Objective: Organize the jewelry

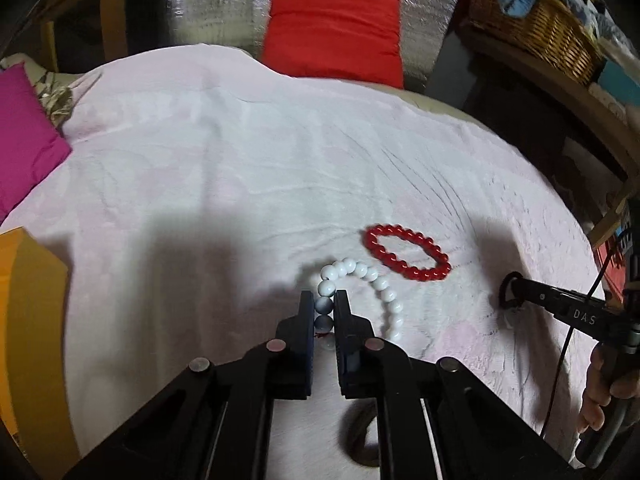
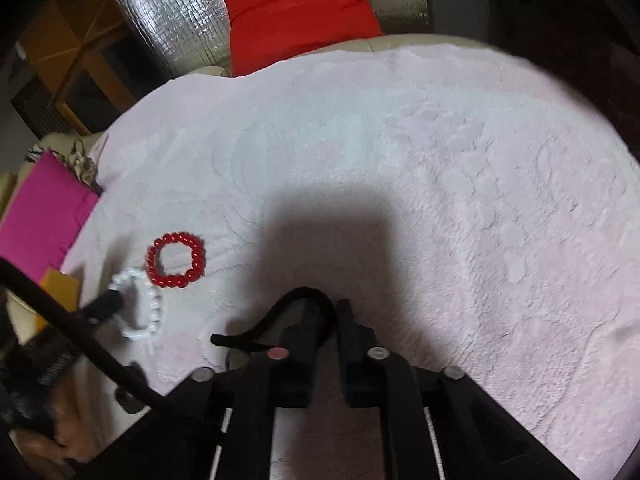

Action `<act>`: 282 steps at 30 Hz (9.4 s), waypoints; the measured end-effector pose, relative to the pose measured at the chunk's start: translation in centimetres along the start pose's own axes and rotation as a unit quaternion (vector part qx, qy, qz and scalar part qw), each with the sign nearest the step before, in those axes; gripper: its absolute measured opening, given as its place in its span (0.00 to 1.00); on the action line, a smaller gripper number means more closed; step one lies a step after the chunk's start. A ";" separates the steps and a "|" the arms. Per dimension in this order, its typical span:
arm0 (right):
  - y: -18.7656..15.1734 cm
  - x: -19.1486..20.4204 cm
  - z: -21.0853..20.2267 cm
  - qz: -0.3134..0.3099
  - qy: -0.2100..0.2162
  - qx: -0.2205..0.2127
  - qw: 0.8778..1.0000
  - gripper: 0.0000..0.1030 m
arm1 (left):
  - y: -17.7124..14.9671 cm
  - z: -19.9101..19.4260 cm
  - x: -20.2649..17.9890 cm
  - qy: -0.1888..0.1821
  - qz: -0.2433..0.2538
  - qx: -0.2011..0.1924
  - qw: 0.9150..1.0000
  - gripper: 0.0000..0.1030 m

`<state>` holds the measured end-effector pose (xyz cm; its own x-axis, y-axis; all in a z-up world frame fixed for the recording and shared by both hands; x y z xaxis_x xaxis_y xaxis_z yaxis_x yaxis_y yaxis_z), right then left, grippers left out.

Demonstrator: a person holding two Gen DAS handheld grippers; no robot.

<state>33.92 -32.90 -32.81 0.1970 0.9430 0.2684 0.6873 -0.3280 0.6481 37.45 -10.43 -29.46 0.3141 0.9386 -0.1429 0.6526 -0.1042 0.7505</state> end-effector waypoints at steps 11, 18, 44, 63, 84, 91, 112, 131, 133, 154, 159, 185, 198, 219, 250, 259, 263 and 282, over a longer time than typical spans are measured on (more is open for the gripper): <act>2.2 1.6 -3.3 0.015 0.036 -0.073 0.997 0.06 | 1.3 -3.0 3.1 0.017 -0.023 -0.037 0.999 0.09; 2.7 4.4 -4.4 0.009 0.070 -0.103 0.992 0.06 | 1.5 -5.6 3.6 0.029 -0.020 -0.063 0.997 0.09; 1.1 10.1 -7.4 -0.005 0.129 -0.143 0.981 0.06 | 2.3 -12.9 5.6 0.121 0.007 -0.147 0.982 0.09; 0.8 12.4 -8.2 -0.020 0.155 -0.154 0.976 0.06 | 3.1 -15.3 6.4 0.147 0.013 -0.179 0.973 0.09; -6.9 29.8 -15.0 -0.112 0.328 -0.103 0.932 0.06 | -0.1 -30.5 19.2 0.196 -0.054 -0.197 0.959 0.09; -13.3 37.2 -14.5 -0.175 0.360 -0.028 0.916 0.06 | -3.2 -26.7 24.0 0.159 -0.083 -0.119 0.977 0.09; -14.3 39.4 -9.2 -0.207 0.329 0.014 0.921 0.18 | -3.8 -19.5 27.6 0.168 -0.051 -0.036 0.984 0.26; -2.1 12.8 -8.6 -0.027 0.189 -0.078 0.978 0.28 | 0.8 -16.5 7.7 0.144 -0.004 -0.115 0.983 0.66; -1.6 11.3 -8.4 -0.022 0.167 -0.076 0.983 0.42 | 0.6 -15.0 6.3 0.169 0.000 -0.119 0.978 0.68; 0.5 6.1 -7.9 0.000 0.119 -0.087 0.989 0.43 | -2.2 -8.6 0.5 0.163 0.087 -0.089 0.979 0.69; 0.5 6.6 -7.3 -0.004 0.117 -0.085 0.989 0.43 | -2.2 -8.2 0.6 0.162 0.097 -0.085 0.978 0.69; -0.9 5.2 -5.9 0.007 0.081 -0.046 0.996 0.43 | -4.8 -5.6 0.4 0.077 0.045 -0.018 0.996 0.69; -1.3 2.5 -5.9 0.025 0.061 -0.032 0.997 0.43 | -5.6 -4.9 -2.9 0.051 0.079 -0.004 0.996 0.69; -1.6 2.6 -5.6 0.030 0.055 -0.025 0.998 0.43 | -5.7 -4.9 -2.8 0.064 0.095 -0.007 0.993 0.69; -1.9 3.0 -5.2 0.022 0.057 -0.021 0.998 0.43 | -6.3 -4.6 -2.7 0.048 0.087 0.013 0.995 0.69; -1.8 2.8 -5.4 0.021 0.057 -0.022 0.998 0.43 | -6.6 -4.4 -3.4 0.028 0.085 0.017 0.996 0.58; -1.7 3.2 -5.3 0.021 0.060 -0.023 0.998 0.43 | -6.4 -4.3 -3.2 0.028 0.076 0.020 0.997 0.51; -2.1 5.8 -4.6 0.007 0.069 -0.021 0.997 0.43 | -4.8 -6.5 0.9 0.077 0.065 -0.018 0.995 0.50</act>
<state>30.46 -27.02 -29.32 0.1057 0.9225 0.3712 0.6549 -0.3455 0.6721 30.13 -6.97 -29.00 0.2833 0.9574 0.0558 0.5876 -0.2193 0.7788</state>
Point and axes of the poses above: each gripper's, at about its wrist camera, not at the fingertips, and z roughly the way its jaws point, x to its left, y to its top, the point moved 8 cm from there along z, roughly the way its jaws point, and after that the axes turned 12 degrees about -x, right-handed, at the moved point
